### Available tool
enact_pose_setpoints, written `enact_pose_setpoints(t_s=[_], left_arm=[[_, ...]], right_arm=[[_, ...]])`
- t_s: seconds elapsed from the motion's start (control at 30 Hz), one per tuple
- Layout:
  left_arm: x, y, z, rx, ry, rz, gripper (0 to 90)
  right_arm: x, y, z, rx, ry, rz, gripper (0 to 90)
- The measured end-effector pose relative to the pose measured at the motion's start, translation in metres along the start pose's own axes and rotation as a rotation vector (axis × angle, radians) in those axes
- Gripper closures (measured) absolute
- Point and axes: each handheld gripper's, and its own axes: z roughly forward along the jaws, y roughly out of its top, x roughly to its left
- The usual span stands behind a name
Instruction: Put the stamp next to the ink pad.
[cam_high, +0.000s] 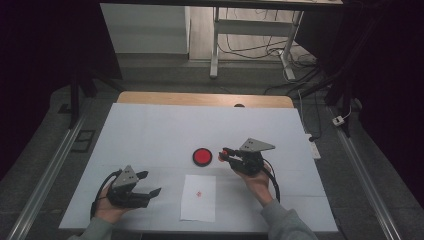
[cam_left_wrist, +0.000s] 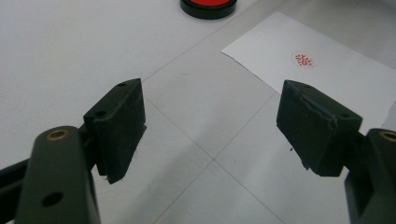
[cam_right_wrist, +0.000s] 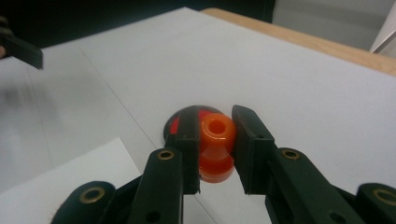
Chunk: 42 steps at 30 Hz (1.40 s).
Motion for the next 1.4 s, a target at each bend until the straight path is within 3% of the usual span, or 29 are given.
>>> enact_pose_setpoints(t_s=[0.5,1.1,1.4], left_arm=[[0.000,0.000,0.001,0.005,0.000,0.000,24.1],[0.001,-0.001,0.002,0.010,-0.002,0.000,24.0],[0.001,-0.001,0.001,0.011,-0.002,0.001,23.9]], right_arm=[[-0.004,-0.012,0.023,0.091,-0.019,-0.022,72.3],[-0.005,-0.020,0.033,0.152,-0.036,-0.036,72.1],[-0.006,-0.023,0.035,0.177,-0.019,-0.021,71.4]])
